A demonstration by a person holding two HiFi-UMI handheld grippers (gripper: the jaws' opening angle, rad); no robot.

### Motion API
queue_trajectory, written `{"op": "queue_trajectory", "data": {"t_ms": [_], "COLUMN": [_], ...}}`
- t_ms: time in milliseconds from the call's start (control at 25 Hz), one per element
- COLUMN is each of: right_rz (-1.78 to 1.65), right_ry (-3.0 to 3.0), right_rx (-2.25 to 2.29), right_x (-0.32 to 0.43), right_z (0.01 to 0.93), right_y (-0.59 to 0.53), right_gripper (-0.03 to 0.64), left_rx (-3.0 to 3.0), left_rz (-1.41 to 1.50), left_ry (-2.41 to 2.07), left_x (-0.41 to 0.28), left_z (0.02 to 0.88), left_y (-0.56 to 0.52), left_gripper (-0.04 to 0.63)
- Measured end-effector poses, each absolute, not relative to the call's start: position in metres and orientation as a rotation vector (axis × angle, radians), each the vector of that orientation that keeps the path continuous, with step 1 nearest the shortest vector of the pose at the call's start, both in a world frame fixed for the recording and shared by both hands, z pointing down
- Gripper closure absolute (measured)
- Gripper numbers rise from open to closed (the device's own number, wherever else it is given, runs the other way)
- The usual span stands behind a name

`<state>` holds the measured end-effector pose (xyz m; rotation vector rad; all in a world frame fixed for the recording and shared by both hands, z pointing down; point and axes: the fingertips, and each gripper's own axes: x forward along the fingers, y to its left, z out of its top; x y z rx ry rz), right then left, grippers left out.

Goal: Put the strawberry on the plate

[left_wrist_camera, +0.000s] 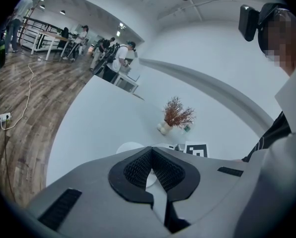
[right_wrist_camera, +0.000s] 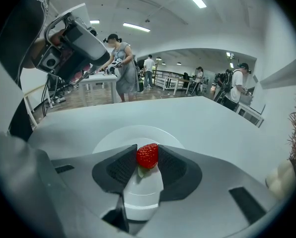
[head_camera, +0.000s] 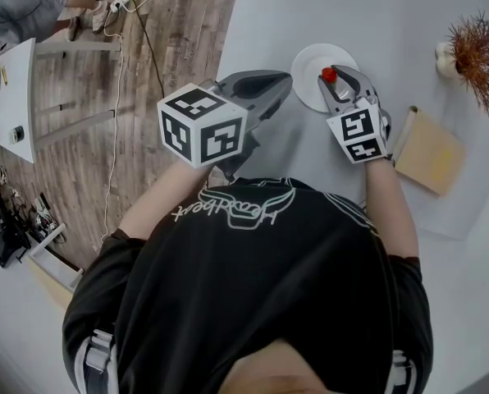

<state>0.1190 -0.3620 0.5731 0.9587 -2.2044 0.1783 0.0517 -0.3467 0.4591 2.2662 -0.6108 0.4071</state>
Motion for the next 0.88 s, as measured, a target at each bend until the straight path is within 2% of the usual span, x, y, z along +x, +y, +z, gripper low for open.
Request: {"op": "queue_trajectory", "data": {"t_ms": [880], "right_rz": [0.166], "right_ry": [-2.165], "right_rx": [1.007], "right_x": [0.12], "right_z": [0.565], "right_y": [-0.357], "right_gripper": [0.469], "left_rx": [2.273], "left_rz": [0.406], "left_ry": [-0.633], "left_x": [0.04], "left_z": [0.452], "left_y": [-0.331], "left_gripper": [0.589]}}
